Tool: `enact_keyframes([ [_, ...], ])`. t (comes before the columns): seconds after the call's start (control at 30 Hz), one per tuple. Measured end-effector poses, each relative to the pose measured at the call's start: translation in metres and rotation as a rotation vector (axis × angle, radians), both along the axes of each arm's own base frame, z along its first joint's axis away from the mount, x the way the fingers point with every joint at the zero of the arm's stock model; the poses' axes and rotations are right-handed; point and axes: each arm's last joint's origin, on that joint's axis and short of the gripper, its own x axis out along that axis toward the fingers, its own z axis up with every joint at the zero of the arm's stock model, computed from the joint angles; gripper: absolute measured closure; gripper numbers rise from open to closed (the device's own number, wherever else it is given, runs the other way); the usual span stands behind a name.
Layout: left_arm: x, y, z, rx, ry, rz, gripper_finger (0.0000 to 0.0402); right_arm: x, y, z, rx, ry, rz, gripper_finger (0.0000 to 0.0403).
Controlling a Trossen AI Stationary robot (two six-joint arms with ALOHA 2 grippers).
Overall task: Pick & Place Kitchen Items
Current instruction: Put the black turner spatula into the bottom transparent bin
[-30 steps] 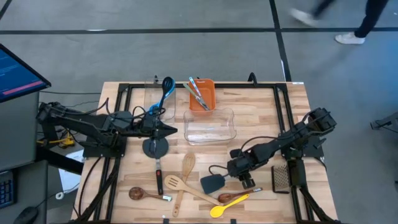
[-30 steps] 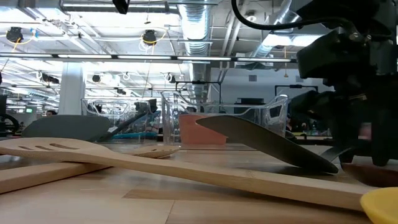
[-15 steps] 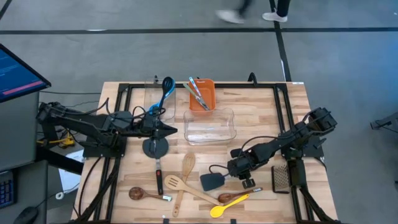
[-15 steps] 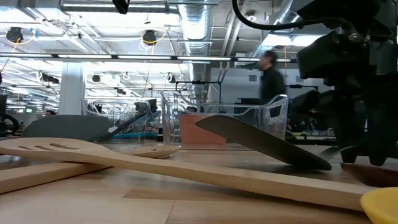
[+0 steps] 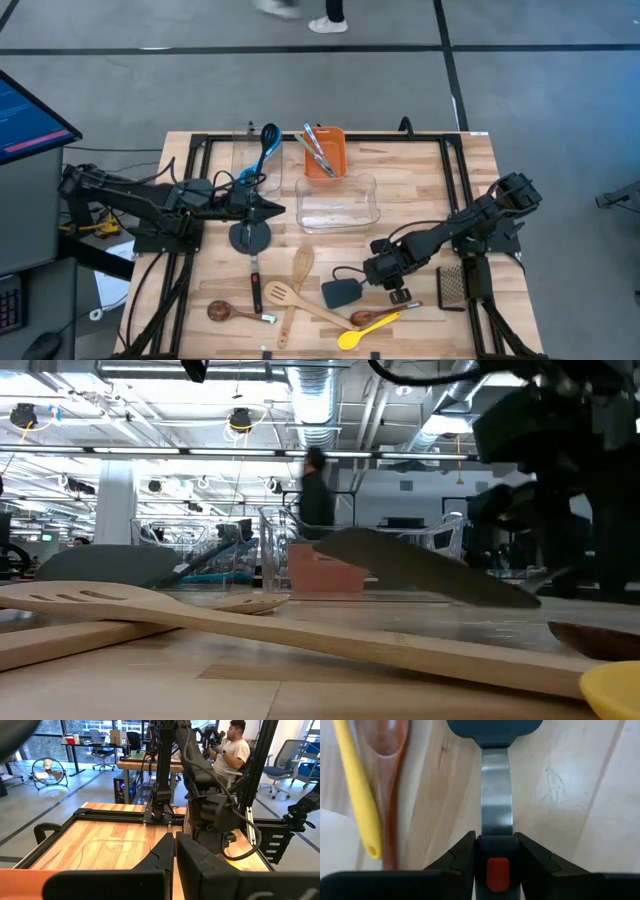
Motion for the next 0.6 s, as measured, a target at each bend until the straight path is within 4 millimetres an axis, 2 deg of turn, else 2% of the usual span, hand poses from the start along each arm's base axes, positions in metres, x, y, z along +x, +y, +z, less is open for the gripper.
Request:
enact_keyframes([
  [0.23,-0.006,0.001,0.005,-0.005,-0.028,0.004,0.0399,0.011,0.005,0.027,-0.011,0.002,0.024,0.0298],
  [0.47,-0.033,0.007,0.026,-0.027,-0.150,0.003,0.0399,0.025,0.003,0.058,-0.015,-0.030,0.042,0.0298],
  [0.6,-0.046,0.009,0.030,-0.028,-0.161,0.003,0.0399,0.035,-0.002,0.079,-0.042,-0.084,0.068,0.0298],
])
